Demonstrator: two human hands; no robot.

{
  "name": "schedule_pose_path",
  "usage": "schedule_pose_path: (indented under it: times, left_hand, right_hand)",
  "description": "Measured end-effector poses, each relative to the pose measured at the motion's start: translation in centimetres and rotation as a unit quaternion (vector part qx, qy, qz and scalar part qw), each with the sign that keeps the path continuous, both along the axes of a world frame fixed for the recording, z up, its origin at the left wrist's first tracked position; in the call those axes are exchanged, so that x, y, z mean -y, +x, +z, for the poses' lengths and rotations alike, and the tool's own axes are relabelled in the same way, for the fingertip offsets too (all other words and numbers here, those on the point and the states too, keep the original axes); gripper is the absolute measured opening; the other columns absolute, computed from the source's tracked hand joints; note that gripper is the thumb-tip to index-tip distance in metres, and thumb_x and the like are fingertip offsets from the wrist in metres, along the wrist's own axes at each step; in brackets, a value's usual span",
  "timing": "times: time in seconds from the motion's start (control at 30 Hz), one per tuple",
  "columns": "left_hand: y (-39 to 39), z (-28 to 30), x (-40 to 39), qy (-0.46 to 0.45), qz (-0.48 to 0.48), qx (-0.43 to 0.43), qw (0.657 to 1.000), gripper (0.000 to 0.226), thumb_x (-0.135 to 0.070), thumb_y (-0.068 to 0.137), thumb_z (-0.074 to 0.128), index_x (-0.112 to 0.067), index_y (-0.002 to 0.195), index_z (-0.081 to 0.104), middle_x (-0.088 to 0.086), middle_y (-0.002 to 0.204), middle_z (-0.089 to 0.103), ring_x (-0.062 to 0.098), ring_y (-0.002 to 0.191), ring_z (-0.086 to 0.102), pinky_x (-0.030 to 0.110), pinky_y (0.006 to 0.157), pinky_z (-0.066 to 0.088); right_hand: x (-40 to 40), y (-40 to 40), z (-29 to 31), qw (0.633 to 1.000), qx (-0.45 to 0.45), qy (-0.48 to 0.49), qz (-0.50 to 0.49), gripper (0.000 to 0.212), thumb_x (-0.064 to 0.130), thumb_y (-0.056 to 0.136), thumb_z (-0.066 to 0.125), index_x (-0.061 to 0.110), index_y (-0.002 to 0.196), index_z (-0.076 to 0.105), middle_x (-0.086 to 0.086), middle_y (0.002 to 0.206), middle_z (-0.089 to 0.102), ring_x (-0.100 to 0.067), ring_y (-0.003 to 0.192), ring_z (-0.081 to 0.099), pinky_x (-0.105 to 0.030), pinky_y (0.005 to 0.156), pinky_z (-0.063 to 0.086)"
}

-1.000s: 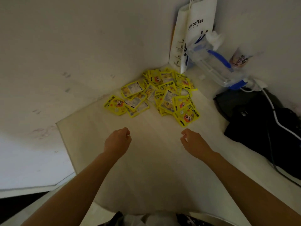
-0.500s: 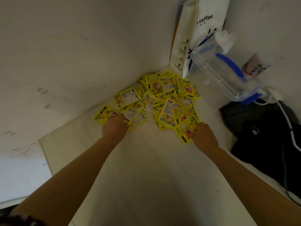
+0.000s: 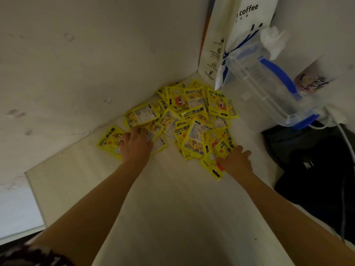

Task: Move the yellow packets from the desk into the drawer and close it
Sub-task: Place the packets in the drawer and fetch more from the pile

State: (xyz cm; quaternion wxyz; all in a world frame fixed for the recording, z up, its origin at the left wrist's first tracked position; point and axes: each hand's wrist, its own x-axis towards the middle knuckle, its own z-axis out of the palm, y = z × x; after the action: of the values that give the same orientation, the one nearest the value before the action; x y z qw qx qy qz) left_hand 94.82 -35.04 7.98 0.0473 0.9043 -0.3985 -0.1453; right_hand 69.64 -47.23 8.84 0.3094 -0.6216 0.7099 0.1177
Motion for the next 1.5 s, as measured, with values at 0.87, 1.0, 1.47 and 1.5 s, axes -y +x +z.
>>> schedule_pose_path:
  times: [0.87, 1.0, 1.47, 1.5]
  left_hand:
    - [-2.9, 1.5, -6.0, -0.016, 0.099, -0.143, 0.985, 0.084, -0.022, 0.074, 0.075, -0.025, 0.144, 0.03, 0.011, 0.139, 0.044, 0.035, 0.128, 0.03, 0.048, 0.099, 0.029]
    - [-2.3, 1.8, -5.9, 0.016, 0.078, -0.159, 0.984, 0.079, -0.034, 0.067, 0.081, -0.027, 0.135, 0.04, 0.006, 0.136, 0.047, 0.031, 0.127, 0.034, 0.045, 0.097, 0.029]
    - [-1.2, 1.5, -5.7, 0.072, -0.016, -0.119, 0.99, 0.041, -0.029, 0.089, 0.061, -0.01, 0.124, 0.054, 0.012, 0.131, 0.04, 0.034, 0.122, 0.034, 0.047, 0.097, 0.037]
    - [-1.3, 1.6, -5.6, 0.064, -0.013, -0.117, 0.991, 0.042, -0.029, 0.087, 0.063, -0.012, 0.125, 0.055, 0.01, 0.133, 0.041, 0.034, 0.123, 0.033, 0.046, 0.098, 0.037]
  right_hand:
    - [-3.7, -2.0, 0.9, 0.975, 0.19, -0.008, -0.118, 0.074, -0.002, 0.076, 0.069, 0.009, 0.138, 0.031, -0.014, 0.114, 0.061, -0.024, 0.083, 0.059, -0.019, 0.046, 0.038]
    - [-2.6, -2.0, 1.3, 0.977, 0.199, -0.063, -0.046, 0.025, 0.01, 0.084, 0.065, 0.005, 0.103, 0.049, -0.017, 0.109, 0.062, -0.027, 0.087, 0.059, -0.027, 0.061, 0.042]
    - [4.9, 1.9, 1.8, 0.912, -0.01, -0.115, 0.394, 0.037, 0.02, 0.094, 0.051, 0.005, 0.127, 0.049, -0.017, 0.139, 0.04, -0.041, 0.117, 0.04, -0.045, 0.093, 0.04]
    - [5.1, 2.1, 1.6, 0.909, -0.003, -0.104, 0.404, 0.035, 0.02, 0.094, 0.051, 0.004, 0.125, 0.05, -0.017, 0.138, 0.042, -0.041, 0.118, 0.04, -0.045, 0.095, 0.04]
